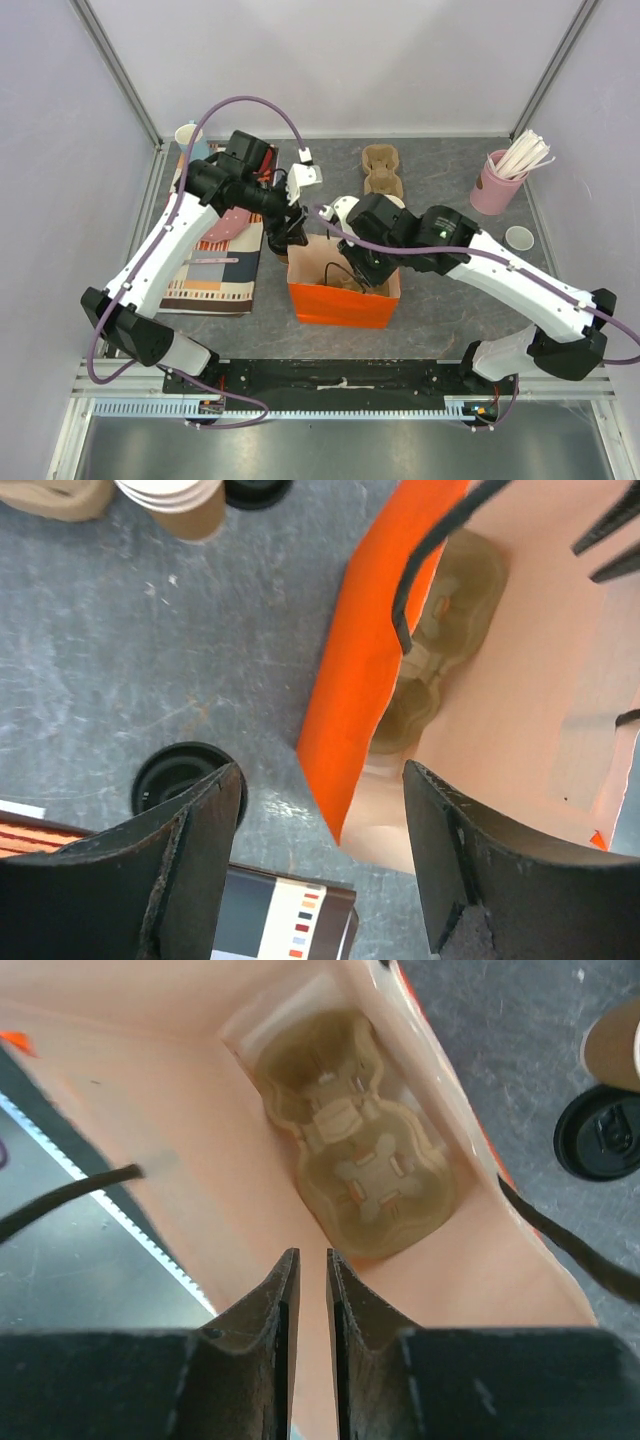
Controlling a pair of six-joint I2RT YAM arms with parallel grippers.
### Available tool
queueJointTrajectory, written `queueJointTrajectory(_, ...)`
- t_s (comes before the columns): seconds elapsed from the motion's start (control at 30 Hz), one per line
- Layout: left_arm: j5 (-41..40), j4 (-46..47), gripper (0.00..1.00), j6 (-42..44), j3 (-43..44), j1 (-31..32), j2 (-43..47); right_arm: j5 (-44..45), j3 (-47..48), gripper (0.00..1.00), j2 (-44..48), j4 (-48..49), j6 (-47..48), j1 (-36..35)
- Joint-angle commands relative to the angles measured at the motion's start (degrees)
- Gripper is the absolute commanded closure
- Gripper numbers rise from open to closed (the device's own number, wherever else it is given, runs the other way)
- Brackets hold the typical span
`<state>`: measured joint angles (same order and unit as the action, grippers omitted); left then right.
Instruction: Pack the takeout coffee
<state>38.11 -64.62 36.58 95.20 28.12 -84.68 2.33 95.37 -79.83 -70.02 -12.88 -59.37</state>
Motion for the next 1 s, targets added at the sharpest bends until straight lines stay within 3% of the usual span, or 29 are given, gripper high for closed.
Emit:
queueJointTrajectory(0.0,3.1,-0.8,0.29,2.9,-3.7,1.1,1.7,3.2,-4.5,0.77,-0.2,4.9,-1.3,-0.3)
queueJointTrajectory(0.13,4.3,-0.6,0.44,1.7,-5.6,1.1,2.3,3.5,-7.7,0.77,-1.6,7.9,0.9,-0.3)
queueJointTrajectory(0.37,3.2,-0.2,0.98,0.5,-7.0,1.1,3.4,1.7,-9.2,0.8,-2.4,11.5,14.4,-1.4)
queueJointTrajectory(0.67,-0.9,2.2,0.98,0.0,-8.0,1.0,4.0,-4.9,-11.8,0.86,4.3,11.6,24.6,-2.1)
queueJointTrajectory(0.97,2.3,3.3,0.98,0.7,-8.1,1.0,6.1,-15.8,-10.5,0.99,-1.4,8.7,26.8,-1.1)
